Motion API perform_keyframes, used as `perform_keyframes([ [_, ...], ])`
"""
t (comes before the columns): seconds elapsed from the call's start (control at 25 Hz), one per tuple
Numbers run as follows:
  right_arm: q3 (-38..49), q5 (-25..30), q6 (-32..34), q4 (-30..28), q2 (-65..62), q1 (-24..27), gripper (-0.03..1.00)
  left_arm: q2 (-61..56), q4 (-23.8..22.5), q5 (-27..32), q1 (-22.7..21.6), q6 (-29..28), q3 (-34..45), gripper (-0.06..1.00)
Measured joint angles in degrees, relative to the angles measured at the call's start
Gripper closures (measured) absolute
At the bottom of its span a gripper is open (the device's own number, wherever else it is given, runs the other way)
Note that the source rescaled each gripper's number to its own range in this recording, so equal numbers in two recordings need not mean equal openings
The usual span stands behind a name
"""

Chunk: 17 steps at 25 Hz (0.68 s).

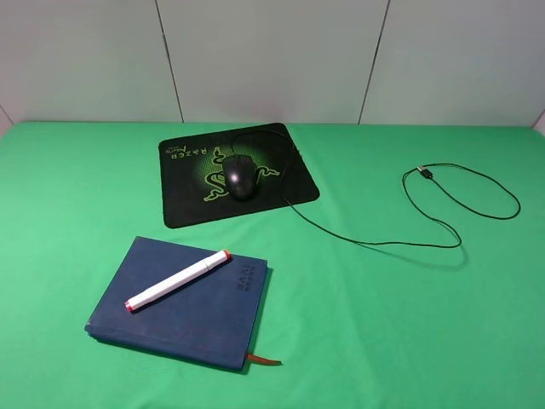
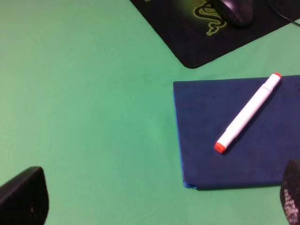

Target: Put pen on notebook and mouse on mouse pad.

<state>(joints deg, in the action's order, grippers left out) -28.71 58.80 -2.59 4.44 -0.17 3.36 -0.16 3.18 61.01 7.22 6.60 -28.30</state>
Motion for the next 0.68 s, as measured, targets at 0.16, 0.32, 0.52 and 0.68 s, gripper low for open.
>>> perform_keyframes([
  [0.16,0.0,0.0,0.0,0.0,0.0,0.0,-0.03,0.0,0.0,0.0,0.0,0.0,0.0,-0.05],
  [0.32,0.0,0.0,0.0,0.0,0.0,0.0,-0.03,0.0,0.0,0.0,0.0,0.0,0.0,-0.05],
  [0.52,0.0,0.0,0.0,0.0,0.0,0.0,-0.03,0.0,0.0,0.0,0.0,0.0,0.0,-0.05],
  [0.68,0.0,0.0,0.0,0.0,0.0,0.0,-0.03,0.0,0.0,0.0,0.0,0.0,0.0,-0.05],
])
